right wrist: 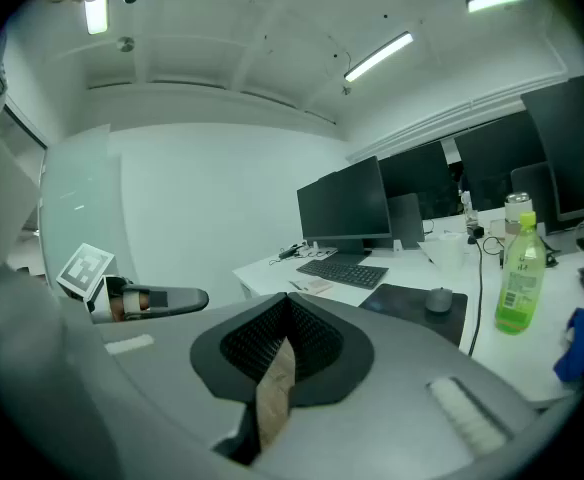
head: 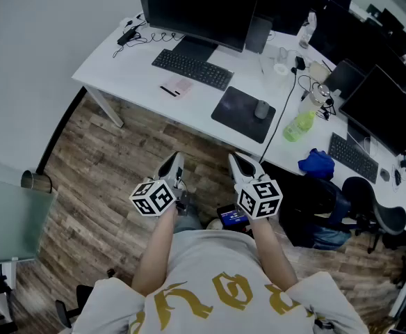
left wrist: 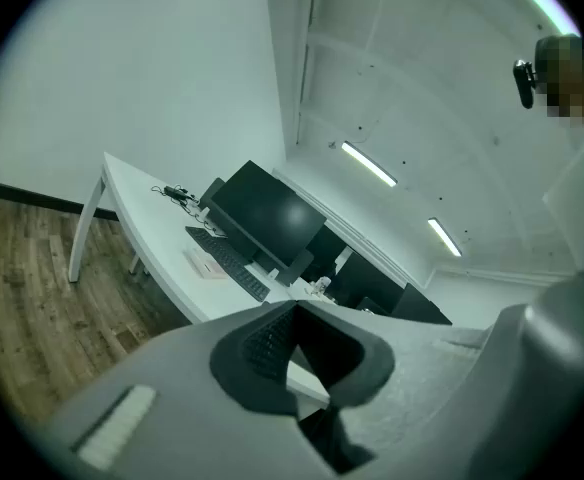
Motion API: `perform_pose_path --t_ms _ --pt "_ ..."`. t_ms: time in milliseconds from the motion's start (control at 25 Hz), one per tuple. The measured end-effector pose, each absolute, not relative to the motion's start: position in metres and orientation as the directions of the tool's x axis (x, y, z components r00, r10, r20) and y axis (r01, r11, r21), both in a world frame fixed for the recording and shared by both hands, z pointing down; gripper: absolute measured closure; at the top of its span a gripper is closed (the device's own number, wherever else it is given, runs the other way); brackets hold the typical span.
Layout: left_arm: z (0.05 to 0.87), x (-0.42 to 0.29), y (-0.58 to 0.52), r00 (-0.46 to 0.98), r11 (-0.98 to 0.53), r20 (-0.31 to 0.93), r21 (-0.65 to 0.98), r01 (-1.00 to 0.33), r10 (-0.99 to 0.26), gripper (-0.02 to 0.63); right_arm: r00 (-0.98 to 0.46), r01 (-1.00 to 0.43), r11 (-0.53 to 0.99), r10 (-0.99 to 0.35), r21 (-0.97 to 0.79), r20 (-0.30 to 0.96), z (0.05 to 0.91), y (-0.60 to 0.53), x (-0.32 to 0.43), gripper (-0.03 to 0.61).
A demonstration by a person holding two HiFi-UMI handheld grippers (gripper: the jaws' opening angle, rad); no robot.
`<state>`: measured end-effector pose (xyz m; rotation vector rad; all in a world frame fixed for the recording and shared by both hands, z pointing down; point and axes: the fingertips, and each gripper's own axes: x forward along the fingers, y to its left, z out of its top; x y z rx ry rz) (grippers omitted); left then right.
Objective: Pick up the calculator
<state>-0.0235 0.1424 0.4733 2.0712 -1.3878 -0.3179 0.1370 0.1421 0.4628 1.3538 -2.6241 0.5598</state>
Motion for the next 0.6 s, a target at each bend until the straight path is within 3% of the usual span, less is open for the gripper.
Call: perform_pose_path --t_ms 600 --pt "0.496 -0.061 0.142 0.329 -0.122 0.226 0.626 -0.770 -0.917 0.603 -0.623 -0.781 0.561 -0.728 -0.275 0.286 0.469 0.137 0.130 0.555"
